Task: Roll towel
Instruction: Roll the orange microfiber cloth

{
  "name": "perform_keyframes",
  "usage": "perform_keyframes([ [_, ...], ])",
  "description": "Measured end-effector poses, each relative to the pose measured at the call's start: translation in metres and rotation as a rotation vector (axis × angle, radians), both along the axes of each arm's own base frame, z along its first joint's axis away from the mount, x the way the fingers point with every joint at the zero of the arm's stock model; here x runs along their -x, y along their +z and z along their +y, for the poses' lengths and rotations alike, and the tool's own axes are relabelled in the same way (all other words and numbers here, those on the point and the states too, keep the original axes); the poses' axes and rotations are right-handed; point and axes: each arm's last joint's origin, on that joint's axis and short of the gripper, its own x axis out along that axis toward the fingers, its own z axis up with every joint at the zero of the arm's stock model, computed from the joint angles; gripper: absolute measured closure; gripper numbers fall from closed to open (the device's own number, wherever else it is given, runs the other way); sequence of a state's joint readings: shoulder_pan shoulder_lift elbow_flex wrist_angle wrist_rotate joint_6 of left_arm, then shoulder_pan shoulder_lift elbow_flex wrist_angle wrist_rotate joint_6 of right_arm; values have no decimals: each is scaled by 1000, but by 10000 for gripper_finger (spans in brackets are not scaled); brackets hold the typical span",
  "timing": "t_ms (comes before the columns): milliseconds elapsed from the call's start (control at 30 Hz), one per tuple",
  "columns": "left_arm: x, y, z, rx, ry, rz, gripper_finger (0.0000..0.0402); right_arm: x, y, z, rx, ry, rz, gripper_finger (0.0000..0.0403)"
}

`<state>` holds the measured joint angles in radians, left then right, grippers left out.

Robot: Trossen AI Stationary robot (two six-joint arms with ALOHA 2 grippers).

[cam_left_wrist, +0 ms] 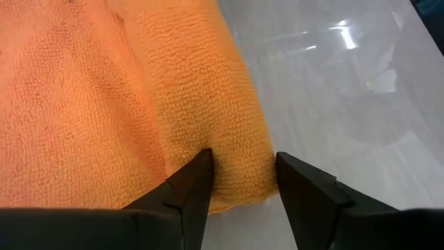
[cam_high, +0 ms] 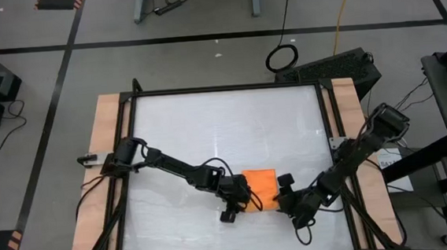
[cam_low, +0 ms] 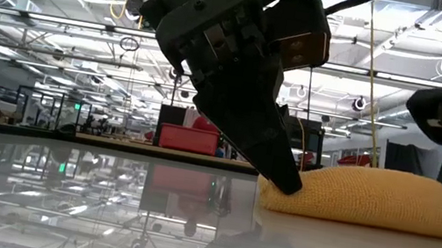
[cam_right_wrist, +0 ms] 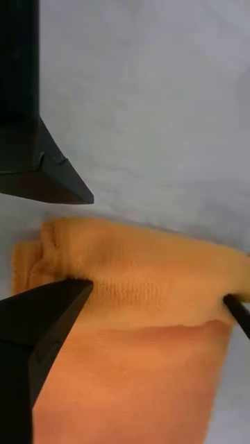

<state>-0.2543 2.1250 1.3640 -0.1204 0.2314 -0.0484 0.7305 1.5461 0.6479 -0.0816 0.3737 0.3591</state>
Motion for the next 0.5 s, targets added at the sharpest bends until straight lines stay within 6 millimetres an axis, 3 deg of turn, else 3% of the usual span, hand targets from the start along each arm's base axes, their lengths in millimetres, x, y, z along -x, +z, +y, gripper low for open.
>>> perform_keyframes([
  [300,0,0,0,7,-6,2,233,-4,-18,-2,32,-82,44,235],
  [500,0,0,0,39,15,21,233,-5,-21,-3,-30,-192,56,328],
])
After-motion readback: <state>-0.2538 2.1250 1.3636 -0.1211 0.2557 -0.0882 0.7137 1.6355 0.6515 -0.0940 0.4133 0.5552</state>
